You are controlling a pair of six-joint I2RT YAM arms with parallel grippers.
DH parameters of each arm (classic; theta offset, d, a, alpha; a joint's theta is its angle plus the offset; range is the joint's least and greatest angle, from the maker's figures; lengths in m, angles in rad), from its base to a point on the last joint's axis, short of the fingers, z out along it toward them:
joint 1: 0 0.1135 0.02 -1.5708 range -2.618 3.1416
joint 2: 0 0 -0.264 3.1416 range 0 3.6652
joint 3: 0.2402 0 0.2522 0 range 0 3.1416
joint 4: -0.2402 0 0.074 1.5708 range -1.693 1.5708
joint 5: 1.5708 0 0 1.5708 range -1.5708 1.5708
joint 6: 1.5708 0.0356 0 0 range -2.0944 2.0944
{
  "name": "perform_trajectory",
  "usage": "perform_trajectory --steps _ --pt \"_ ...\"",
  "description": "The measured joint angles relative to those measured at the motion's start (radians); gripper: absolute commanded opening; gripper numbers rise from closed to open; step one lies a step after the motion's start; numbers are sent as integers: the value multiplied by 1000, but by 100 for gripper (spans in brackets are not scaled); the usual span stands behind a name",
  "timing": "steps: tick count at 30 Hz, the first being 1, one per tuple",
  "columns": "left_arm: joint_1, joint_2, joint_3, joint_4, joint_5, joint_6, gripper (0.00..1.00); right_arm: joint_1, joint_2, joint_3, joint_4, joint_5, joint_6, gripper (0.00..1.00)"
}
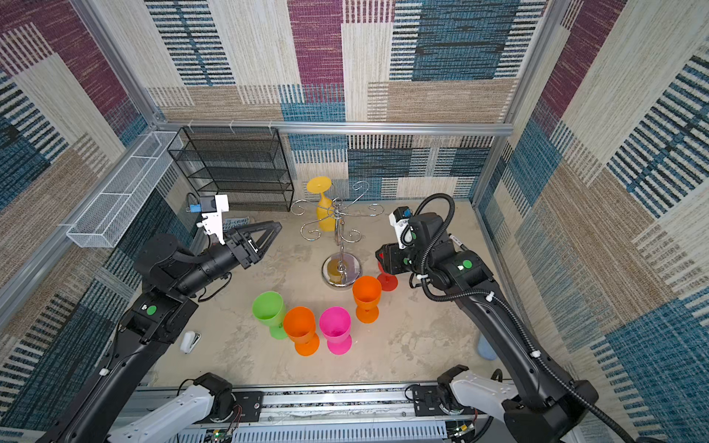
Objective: Take the wine glass off the wine glass rack
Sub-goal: Place the wine glass at the center of the table, then pick up the wine glass from the wine glass rack.
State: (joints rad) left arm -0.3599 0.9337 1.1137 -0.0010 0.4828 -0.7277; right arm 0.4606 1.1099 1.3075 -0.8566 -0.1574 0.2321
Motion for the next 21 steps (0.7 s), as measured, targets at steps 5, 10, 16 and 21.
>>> perform_trajectory --steps 5,10,16,21 --pt "98 121 16 59 93 -116 58 0 -48 -15 5 1 5 57" --pt "168 286 115 106 157 -137 57 0 -124 -39 24 13 22 62" --pt "244 500 267 132 234 -151 58 0 -265 -100 115 84 38 70" --pt "270 726 434 171 322 -200 58 0 -346 -143 186 126 52 72"
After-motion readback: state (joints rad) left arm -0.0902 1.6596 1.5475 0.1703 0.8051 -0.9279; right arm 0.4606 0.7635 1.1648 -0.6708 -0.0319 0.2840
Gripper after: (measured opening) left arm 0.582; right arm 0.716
